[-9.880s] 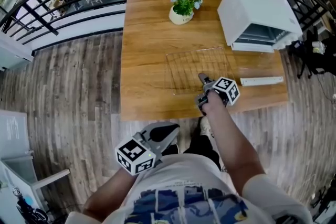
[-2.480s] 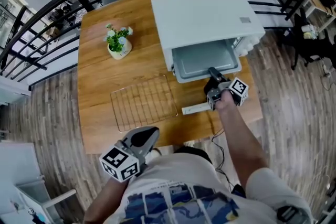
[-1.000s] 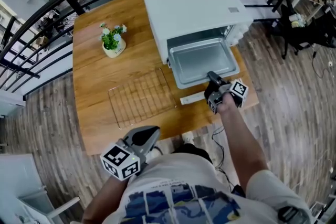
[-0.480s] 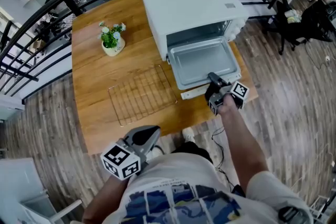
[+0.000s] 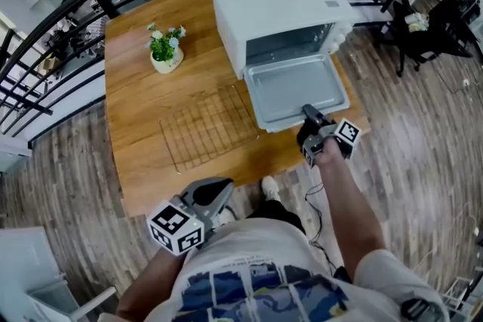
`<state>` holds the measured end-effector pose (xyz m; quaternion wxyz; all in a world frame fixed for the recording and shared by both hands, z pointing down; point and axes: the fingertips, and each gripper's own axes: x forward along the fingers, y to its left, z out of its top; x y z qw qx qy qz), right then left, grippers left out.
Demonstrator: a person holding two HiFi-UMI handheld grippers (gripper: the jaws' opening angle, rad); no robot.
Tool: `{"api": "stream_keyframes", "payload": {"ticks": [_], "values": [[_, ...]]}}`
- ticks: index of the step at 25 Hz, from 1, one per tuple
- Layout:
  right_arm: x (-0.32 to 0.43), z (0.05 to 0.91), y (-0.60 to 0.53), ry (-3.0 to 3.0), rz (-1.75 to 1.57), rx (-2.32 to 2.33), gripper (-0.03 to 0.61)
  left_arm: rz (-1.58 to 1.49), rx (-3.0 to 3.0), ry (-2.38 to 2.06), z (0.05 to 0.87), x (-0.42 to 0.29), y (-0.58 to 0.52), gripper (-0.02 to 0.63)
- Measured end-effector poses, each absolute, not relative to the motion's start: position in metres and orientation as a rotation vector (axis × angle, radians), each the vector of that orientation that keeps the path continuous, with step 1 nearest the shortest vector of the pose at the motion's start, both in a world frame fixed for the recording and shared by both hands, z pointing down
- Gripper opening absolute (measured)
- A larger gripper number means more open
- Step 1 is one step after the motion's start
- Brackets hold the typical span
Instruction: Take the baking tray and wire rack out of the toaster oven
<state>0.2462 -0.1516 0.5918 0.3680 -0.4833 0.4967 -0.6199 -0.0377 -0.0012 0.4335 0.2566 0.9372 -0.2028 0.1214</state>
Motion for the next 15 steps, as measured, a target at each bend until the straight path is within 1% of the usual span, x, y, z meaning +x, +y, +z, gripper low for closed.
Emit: {"api": "stream_keyframes", "payload": {"ticks": [7,15], "values": [[0.215,0.573,-0.135,1.291,-1.564,-1.205,0.057,0.314,2.545,-0.531,0.433,-0.054,0.015,0.005],[0.152,0.57,-0.125,1.304,-1.595,-1.166,0.057,0.3,2.541,-0.53,0.434,-0.075,0.033,0.005]]}}
